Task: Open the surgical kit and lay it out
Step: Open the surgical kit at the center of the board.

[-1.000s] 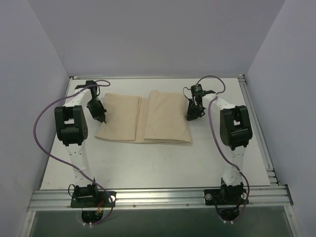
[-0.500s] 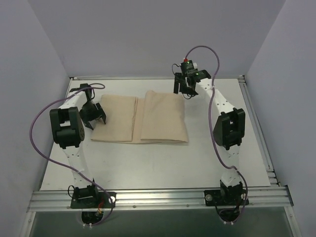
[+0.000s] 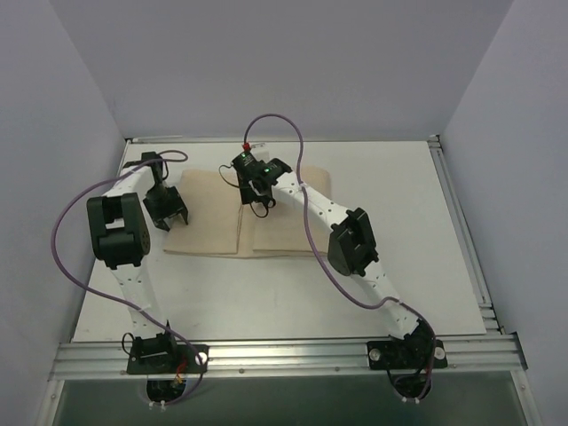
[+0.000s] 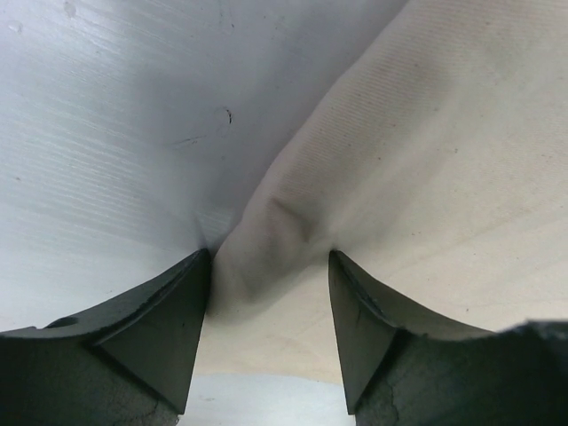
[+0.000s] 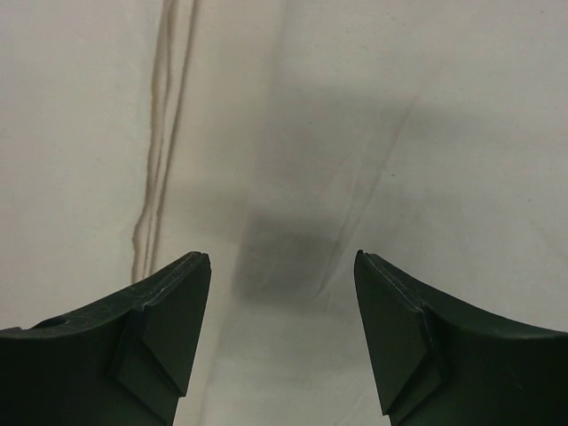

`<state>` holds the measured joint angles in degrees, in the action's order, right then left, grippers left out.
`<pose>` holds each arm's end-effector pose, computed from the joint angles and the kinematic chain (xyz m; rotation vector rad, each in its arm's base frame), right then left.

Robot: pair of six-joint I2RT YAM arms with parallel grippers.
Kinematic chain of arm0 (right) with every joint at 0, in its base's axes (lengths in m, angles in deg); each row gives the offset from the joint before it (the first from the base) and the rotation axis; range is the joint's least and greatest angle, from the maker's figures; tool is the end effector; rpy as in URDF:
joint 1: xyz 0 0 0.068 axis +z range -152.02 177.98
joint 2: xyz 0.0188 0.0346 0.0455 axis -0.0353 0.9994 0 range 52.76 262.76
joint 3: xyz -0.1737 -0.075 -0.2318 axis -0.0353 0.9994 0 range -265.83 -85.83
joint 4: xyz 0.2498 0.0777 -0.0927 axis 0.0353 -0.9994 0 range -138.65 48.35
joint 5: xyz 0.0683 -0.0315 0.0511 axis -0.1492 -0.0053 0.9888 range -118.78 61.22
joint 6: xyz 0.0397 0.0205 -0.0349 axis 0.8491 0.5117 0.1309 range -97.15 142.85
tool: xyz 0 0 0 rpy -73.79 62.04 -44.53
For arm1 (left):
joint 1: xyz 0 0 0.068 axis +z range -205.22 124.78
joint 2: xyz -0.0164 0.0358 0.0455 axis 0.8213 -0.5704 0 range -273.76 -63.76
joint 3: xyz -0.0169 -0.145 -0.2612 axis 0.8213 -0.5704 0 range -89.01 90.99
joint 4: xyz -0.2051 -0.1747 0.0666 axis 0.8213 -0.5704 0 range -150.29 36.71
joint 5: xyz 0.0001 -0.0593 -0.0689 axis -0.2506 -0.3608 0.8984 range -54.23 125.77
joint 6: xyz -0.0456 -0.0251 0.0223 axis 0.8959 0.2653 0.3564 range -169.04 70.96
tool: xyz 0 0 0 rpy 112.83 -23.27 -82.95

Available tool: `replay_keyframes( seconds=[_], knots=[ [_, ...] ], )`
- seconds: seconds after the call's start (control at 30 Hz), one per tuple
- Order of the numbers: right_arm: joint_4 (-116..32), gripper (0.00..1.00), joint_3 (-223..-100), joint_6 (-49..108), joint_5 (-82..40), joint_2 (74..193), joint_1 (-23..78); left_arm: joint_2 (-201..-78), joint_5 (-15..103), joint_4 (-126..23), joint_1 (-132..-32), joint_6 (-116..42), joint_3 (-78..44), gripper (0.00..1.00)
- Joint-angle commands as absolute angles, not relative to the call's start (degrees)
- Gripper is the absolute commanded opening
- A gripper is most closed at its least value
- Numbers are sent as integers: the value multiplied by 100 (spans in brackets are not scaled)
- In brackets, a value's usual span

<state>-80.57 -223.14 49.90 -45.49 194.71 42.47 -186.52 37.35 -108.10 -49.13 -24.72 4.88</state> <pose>0.4335 0.4100 0.2544 -0.2060 2.3013 0.3035 0.4462 0.0465 0.1715 -0.7940 2.9307 -0.0679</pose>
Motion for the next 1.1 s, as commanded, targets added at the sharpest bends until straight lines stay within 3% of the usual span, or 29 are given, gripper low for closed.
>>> replay_keyframes(
  seconds=[0.0,0.33,0.87,1.0,1.07],
  knots=[
    [-8374,65,-22399,5159,-5505,19365,4288,-18408,3981,-10577,-4880,-2426,302,64],
    [-8384,53,-22505,5072,-5550,19901,4421,-18434,4095,-10524,-4880,-2311,240,62],
    [-8120,58,-22373,5063,-5356,19954,4456,-18504,4130,-10497,-4872,-2276,248,62],
    [-8120,52,-22399,5072,-5400,20042,4456,-18522,4139,-10506,-4872,-2276,257,61],
    [-8085,42,-22399,5054,-5391,20042,4456,-18522,4104,-10506,-4872,-2285,240,61]
  ],
)
